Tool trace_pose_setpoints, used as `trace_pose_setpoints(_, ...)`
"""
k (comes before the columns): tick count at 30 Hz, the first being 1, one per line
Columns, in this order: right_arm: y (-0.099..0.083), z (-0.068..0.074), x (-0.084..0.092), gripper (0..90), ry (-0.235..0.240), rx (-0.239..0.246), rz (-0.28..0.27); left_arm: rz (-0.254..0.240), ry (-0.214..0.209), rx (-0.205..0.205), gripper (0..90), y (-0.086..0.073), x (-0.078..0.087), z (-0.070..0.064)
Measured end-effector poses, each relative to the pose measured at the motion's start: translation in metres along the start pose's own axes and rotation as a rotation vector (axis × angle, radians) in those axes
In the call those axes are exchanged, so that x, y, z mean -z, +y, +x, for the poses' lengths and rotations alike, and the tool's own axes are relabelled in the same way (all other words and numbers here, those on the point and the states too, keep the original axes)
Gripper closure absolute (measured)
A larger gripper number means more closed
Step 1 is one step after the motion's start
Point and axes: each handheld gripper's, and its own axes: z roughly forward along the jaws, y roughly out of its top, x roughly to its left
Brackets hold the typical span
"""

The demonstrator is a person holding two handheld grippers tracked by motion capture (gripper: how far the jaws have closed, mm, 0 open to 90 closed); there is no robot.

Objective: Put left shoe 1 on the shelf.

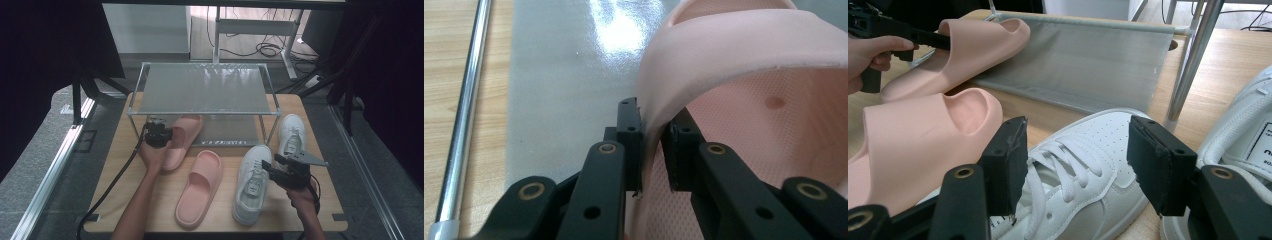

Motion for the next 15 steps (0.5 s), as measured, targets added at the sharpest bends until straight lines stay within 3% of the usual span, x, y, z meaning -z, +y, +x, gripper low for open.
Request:
trace_pose_setpoints(8,0.0,0.0,0.0,41.8,0.0,0.001,-0.001,-0.017,-0.014,0.005,73.3,-0.001,0.001,-0.001)
trace_pose_setpoints(12,0.0,-0.001,0.001,41.8,-0.003,-0.002,-0.003,-0.036,-0.036,-0.005,63.0,-0.001,0.015,-0.001)
trace_pose_setpoints(15,0.0,-0.001,0.001,41.8,-0.003,-0.001,-0.003,-0.037,-0.057,-0.012,61.4,-0.003,0.022,0.0)
